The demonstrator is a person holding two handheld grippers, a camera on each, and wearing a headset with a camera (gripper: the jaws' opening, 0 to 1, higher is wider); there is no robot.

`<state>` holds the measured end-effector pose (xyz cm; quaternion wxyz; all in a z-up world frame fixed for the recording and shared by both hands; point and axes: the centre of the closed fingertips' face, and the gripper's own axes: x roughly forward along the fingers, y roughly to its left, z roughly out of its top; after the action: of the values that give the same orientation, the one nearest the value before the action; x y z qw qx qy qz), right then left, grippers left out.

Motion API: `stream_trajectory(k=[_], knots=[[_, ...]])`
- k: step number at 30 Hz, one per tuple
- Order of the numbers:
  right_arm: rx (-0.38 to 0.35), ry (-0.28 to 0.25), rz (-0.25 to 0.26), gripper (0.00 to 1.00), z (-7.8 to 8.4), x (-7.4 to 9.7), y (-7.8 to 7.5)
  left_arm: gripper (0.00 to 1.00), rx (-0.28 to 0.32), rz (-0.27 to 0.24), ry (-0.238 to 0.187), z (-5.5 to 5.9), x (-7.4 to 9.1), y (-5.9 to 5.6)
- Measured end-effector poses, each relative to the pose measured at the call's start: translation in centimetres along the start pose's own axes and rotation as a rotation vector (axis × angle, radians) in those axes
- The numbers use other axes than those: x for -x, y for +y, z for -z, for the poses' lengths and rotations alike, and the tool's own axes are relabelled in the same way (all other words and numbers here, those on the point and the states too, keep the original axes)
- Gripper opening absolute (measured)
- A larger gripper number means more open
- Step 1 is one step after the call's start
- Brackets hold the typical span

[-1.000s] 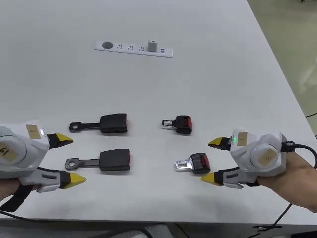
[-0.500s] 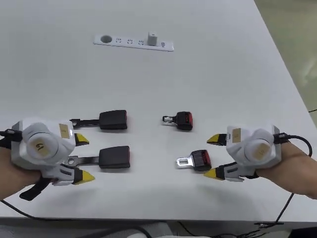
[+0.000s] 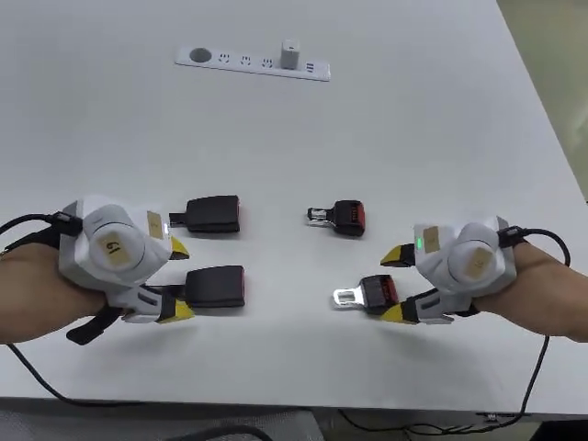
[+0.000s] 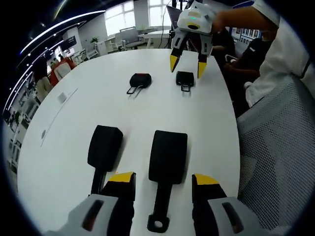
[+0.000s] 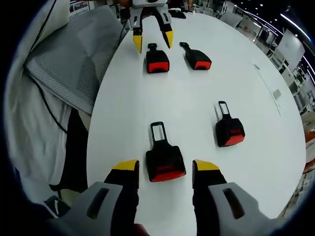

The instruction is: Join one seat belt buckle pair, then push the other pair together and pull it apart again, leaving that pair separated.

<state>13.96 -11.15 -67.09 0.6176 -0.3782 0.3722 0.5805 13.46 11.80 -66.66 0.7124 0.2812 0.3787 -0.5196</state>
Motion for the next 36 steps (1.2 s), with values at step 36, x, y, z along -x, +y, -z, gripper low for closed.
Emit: stream_trajectory(k=[36], knots=[[0.034,0.052,-0.101,0.33,1.5,-1.7,0.2,0.35,-0.218,0.128,0.082,-0.2,-3.0,-0.9]])
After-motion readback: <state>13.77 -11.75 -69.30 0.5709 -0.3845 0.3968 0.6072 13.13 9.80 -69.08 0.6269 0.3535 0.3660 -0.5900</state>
